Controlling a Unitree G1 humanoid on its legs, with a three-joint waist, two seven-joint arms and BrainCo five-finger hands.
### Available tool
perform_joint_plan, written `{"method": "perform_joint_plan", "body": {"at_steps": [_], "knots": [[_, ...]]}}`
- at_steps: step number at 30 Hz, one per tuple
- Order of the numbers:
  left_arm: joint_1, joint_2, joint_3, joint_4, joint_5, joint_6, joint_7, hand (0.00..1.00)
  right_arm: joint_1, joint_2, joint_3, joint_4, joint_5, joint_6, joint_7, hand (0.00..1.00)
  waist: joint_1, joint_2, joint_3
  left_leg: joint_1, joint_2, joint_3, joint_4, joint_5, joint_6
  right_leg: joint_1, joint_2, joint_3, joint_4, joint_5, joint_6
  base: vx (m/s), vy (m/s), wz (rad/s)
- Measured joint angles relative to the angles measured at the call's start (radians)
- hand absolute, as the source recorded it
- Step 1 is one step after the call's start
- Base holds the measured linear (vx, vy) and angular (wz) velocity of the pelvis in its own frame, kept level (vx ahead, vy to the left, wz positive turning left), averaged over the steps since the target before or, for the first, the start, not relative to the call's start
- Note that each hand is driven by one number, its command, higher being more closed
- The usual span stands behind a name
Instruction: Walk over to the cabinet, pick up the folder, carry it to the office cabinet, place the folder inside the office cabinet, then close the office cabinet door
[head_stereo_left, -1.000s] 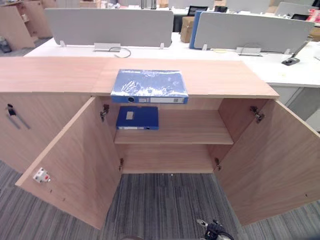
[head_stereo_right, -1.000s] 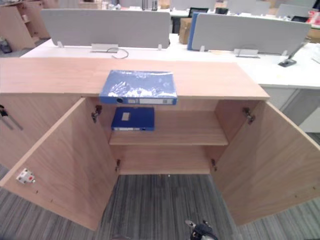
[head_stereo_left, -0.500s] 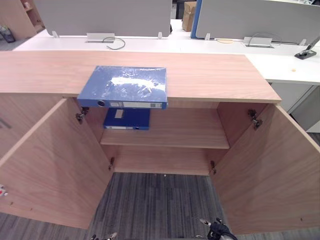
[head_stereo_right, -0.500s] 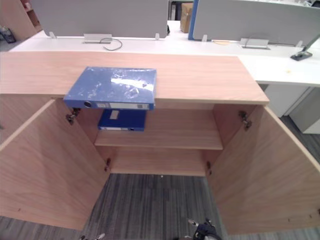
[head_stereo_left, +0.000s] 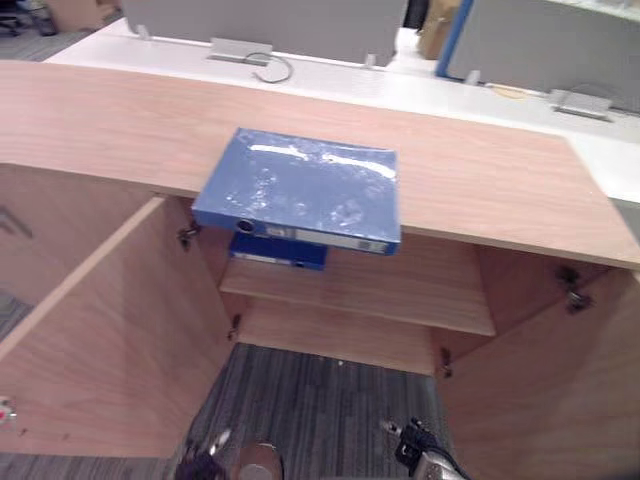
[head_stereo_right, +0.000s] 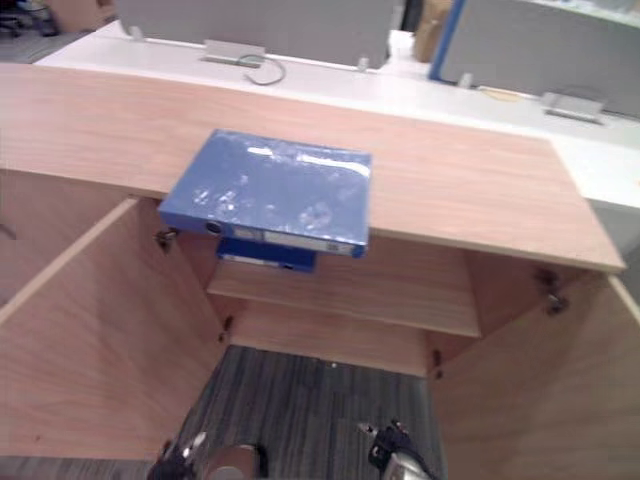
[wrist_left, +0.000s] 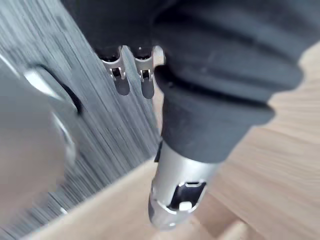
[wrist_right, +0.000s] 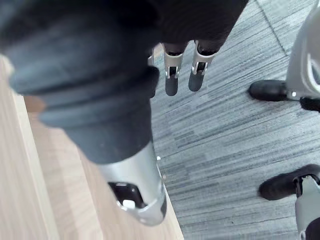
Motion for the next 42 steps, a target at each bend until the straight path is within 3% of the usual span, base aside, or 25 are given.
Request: {"method": "perform_joint_plan", "body": {"at_steps": [1, 6, 10, 16, 18, 19, 23, 27, 31, 33, 36, 42], "knots": [[0.011, 0.003, -0.026, -0.109, -0.07, -0.003, -0.02, 0.0, -0.01, 0.006, 0.032, -0.011, -0.001, 0.0, 0.01, 0.0, 0.002, -0.001, -0.001, 0.011, -0.006, 0.0, -0.022, 0.007, 0.009, 0.003, -0.003, 0.0, -0.007, 0.018, 0.01, 0.09, 0.104, 0.09], [0.048, 0.001, -0.108, -0.388, -0.213, -0.031, -0.043, 0.0, -0.011, 0.004, 0.074, -0.027, -0.03, 0.0, 0.014, 0.0, 0.008, -0.003, -0.001, 0.056, -0.007, 0.0, -0.111, 0.048, 0.004, 0.006, -0.002, 0.001, -0.012, 0.052, 0.011, 0.03, -0.016, 0.0], [0.068, -0.01, -0.184, -0.601, -0.167, -0.041, -0.03, 0.0, 0.02, -0.004, 0.113, -0.028, -0.045, 0.005, 0.016, 0.0, 0.013, -0.003, -0.001, 0.072, -0.008, -0.007, -0.167, 0.083, -0.002, 0.013, 0.006, 0.0, -0.026, 0.067, 0.009, -0.03, -0.059, 0.05], [0.065, -0.032, -0.18, -0.947, 0.18, -0.074, 0.098, 0.0, 0.065, -0.014, 0.141, -0.016, -0.043, 0.009, 0.013, 0.0, 0.025, -0.004, -0.001, 0.067, -0.013, -0.032, -0.194, 0.112, -0.004, 0.006, 0.011, -0.006, -0.026, 0.067, 0.009, -0.08, -0.019, 0.09], [0.068, -0.033, -0.144, -1.017, 0.389, -0.082, 0.202, 0.0, 0.071, -0.012, 0.14, -0.016, -0.04, 0.009, 0.01, 0.0, 0.026, -0.005, -0.001, 0.055, -0.02, -0.049, -0.196, 0.116, 0.0, 0.004, 0.009, -0.01, -0.026, 0.067, 0.009, -0.11, 0.028, 0.2], [0.077, -0.034, -0.108, -1.047, 0.52, -0.075, 0.278, 0.0, 0.07, -0.005, 0.139, -0.02, -0.04, 0.009, 0.0, 0.0, 0.031, -0.008, -0.002, 0.055, -0.025, -0.056, -0.205, 0.12, 0.001, 0.004, 0.005, -0.011, -0.025, 0.067, 0.009, -0.1, 0.048, 0.17], [0.108, -0.04, -0.025, -1.101, 0.784, -0.026, 0.446, 0.0, 0.065, 0.015, 0.138, -0.036, -0.038, 0.007, -0.032, 0.0, 0.046, -0.016, -0.008, 0.056, -0.033, -0.06, -0.216, 0.123, 0.005, 0.002, -0.001, -0.012, -0.024, 0.067, 0.009, -0.06, 0.032, 0.06], [0.115, -0.04, -0.027, -1.193, 0.984, 0.006, 0.561, 0.0, 0.053, 0.018, 0.142, -0.04, -0.036, 0.001, -0.056, 0.0, 0.046, -0.025, -0.012, 0.058, -0.04, -0.065, -0.228, 0.133, 0.014, -0.004, -0.004, -0.012, -0.026, 0.068, 0.008, -0.06, 0.019, 0.05], [0.066, 0.016, -0.157, -1.215, 1.158, 0.024, 0.597, 0.0, 0.044, 0.017, 0.175, -0.006, -0.04, 0.001, -0.061, 0.0, 0.045, -0.041, -0.036, 0.064, -0.046, -0.058, -0.265, 0.157, -0.006, -0.009, 0.001, 0.003, -0.058, 0.068, 0.007, -0.03, -0.013, -0.09], [0.014, 0.112, -0.25, -1.182, 1.287, 0.033, 0.581, 0.0, 0.029, 0.012, 0.194, 0.034, -0.043, 0.0, -0.062, 0.0, 0.036, -0.046, -0.053, 0.078, -0.048, -0.05, -0.294, 0.175, -0.008, -0.011, 0.006, 0.027, -0.083, 0.068, 0.007, 0.0, -0.041, -0.21], [-0.051, 0.175, -0.263, -1.128, 1.377, 0.034, 0.541, 0.0, 0.023, 0.009, 0.196, 0.062, -0.057, 0.0, -0.06, 0.0, 0.027, -0.044, -0.06, 0.093, -0.039, -0.023, -0.301, 0.183, -0.004, -0.012, 0.016, 0.07, -0.098, 0.069, 0.007, 0.0, -0.039, -0.31], [-0.076, 0.223, -0.25, -0.976, 1.449, 0.036, 0.474, 0.0, 0.026, -0.032, 0.221, 0.089, -0.086, 0.001, -0.036, 0.0, -0.004, -0.038, -0.068, 0.129, -0.035, 0.001, -0.325, 0.192, -0.003, -0.002, 0.024, 0.104, -0.113, 0.071, 0.003, -0.02, -0.011, -0.19]]}}
